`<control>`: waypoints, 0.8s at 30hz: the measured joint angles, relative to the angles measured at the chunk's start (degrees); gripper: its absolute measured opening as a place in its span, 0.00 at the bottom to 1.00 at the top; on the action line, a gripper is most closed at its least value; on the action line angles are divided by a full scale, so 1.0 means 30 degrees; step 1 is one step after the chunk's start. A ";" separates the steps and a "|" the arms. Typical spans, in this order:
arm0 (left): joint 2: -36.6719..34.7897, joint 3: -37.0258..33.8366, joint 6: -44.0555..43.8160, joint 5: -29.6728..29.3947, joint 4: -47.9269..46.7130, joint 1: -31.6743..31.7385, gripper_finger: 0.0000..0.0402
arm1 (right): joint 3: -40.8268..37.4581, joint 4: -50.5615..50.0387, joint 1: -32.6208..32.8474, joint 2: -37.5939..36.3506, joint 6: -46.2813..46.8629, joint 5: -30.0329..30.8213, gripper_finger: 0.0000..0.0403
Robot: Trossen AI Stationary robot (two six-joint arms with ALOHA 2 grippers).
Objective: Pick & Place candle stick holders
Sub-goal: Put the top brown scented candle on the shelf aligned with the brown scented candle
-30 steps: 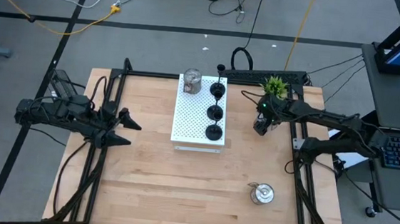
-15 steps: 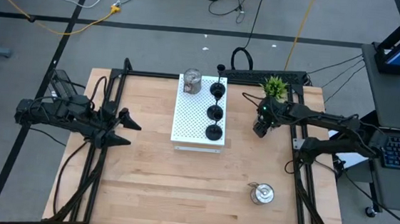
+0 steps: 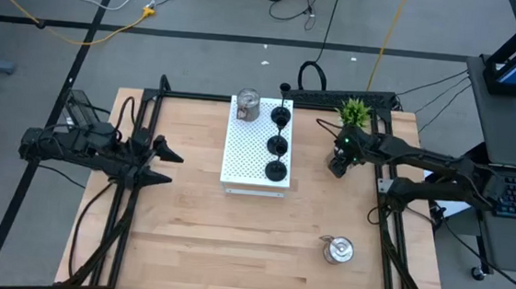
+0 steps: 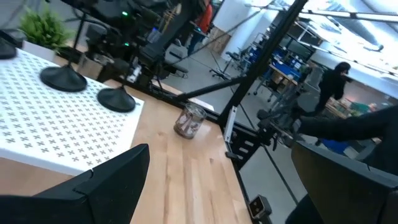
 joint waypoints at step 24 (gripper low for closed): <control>0.4873 0.0007 -0.0018 0.1412 0.8388 -0.0003 0.99 | 0.5995 -0.4293 1.1331 -0.2407 0.8241 -0.1603 0.87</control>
